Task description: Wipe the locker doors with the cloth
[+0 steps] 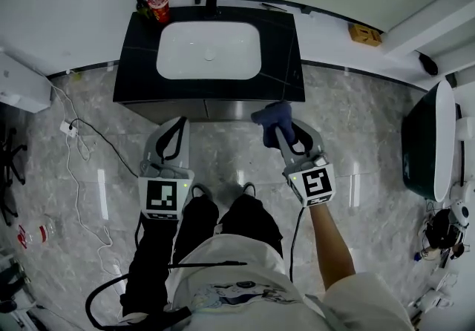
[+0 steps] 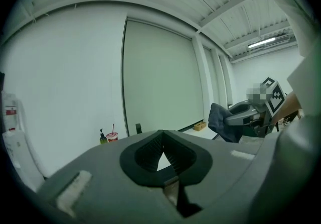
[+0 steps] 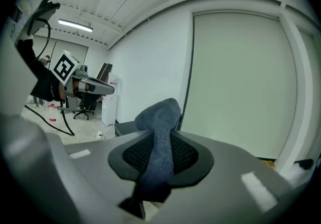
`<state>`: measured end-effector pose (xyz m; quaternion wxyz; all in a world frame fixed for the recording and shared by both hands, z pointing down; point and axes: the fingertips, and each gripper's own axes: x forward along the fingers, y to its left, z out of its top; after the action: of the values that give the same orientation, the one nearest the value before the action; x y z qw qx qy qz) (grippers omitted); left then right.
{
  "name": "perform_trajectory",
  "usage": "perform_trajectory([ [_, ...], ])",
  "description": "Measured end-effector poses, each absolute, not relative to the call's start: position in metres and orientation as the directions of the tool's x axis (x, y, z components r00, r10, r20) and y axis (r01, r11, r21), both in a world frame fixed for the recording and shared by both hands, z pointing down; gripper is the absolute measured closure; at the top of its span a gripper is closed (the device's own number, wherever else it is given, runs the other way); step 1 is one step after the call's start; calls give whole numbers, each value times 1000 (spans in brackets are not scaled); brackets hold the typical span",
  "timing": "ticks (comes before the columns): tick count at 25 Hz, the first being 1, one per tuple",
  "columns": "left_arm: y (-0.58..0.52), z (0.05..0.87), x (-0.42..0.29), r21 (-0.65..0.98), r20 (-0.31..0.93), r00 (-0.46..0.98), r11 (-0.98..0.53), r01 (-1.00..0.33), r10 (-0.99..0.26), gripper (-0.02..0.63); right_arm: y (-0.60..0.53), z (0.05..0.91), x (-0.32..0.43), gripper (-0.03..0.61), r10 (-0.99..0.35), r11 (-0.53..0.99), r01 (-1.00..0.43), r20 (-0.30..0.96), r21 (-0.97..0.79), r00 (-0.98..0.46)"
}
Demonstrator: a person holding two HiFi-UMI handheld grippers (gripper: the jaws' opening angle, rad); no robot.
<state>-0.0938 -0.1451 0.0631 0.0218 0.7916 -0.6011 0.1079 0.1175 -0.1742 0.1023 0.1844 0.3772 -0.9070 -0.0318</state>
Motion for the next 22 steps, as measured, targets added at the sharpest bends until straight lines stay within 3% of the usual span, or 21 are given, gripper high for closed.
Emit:
perform_trajectory([
  [4, -146, 82, -89, -40, 201, 208, -220, -975, -957, 612, -188, 122, 129, 491, -666, 745, -614, 325, 259, -671],
  [8, -141, 133, -81, -86, 195, 187, -206, -975, -963, 612, -190, 176, 142, 491, -626, 777, -526, 340, 345, -702],
  [22, -120, 457, -106, -86, 137, 151, -164, -983, -979, 612, -231, 439, 167, 491, -679, 623, -341, 269, 704, -683],
])
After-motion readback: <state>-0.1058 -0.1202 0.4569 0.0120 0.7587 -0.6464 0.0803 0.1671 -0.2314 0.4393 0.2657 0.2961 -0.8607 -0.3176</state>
